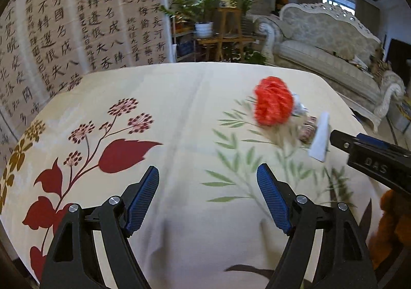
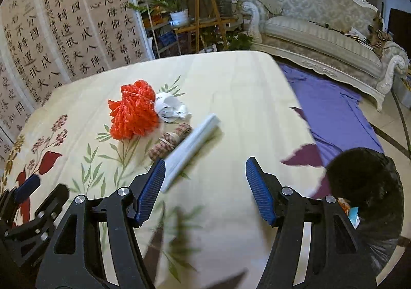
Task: Collect trash
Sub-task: 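Move both tools back over the table toward the red mesh bag, then grasp the white tube with the right tool while the left tool grasps the twine bundle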
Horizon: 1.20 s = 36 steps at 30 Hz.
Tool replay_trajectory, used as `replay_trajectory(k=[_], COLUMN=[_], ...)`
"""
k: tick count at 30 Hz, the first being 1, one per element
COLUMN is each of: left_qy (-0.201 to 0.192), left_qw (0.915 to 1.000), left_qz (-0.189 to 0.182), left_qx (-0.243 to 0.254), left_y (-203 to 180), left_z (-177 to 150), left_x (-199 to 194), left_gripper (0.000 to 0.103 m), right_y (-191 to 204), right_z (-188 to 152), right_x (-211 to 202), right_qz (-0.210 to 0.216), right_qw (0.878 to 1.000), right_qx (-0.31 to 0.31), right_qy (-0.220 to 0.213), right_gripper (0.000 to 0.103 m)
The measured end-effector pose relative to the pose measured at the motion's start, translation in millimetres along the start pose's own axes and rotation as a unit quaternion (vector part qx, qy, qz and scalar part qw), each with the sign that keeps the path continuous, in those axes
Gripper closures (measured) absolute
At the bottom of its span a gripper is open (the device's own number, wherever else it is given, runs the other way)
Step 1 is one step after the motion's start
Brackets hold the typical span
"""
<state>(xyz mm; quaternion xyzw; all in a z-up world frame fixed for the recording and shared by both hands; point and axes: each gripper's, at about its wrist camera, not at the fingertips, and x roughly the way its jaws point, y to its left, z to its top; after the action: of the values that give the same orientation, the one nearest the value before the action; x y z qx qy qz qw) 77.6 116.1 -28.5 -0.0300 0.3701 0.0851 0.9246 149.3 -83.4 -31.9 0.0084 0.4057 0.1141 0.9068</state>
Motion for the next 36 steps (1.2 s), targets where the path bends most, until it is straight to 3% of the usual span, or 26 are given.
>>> replay_trajectory(k=[4, 13, 19, 25, 27, 31, 36], left_qy=[0.009, 0.019, 0.022, 0.028, 0.029, 0.027, 0.025], left_qw=[0.9997, 0.9991, 0.9987, 0.9981, 0.9979, 0.9981, 0.9982], left_qz=[-0.011, -0.032, -0.037, -0.041, -0.043, -0.043, -0.052], left_qx=[-0.017, -0.023, -0.029, -0.038, -0.038, -0.034, -0.016], left_y=[9.6, 11.6, 14.0, 17.7, 17.9, 16.1, 6.7], left_z=[-0.3, -0.3, -1.4, -1.2, -0.9, -1.0, -0.2], left_x=[4.5, 7.4, 8.8, 11.8, 12.1, 11.7, 12.3], left_gripper=[0.027, 0.026, 0.026, 0.026, 0.026, 0.026, 0.026], right_y=[9.3, -10.5, -22.5, -9.1, -2.1, 4.1, -12.4], right_z=[4.0, 0.4, 6.5, 17.7, 16.9, 13.3, 9.7], right_x=[22.1, 15.8, 11.3, 29.3, 36.7, 34.7, 27.2], right_qz=[-0.02, -0.059, -0.049, -0.048, -0.054, -0.064, -0.047], right_qw=[0.999, 0.998, 0.998, 0.998, 0.998, 0.997, 0.998], right_qx=[-0.004, -0.001, 0.024, 0.015, 0.004, -0.028, -0.033], right_qy=[0.03, 0.037, 0.03, 0.033, 0.037, 0.034, 0.03], right_gripper=[0.039, 0.039, 0.039, 0.04, 0.043, 0.067, 0.087])
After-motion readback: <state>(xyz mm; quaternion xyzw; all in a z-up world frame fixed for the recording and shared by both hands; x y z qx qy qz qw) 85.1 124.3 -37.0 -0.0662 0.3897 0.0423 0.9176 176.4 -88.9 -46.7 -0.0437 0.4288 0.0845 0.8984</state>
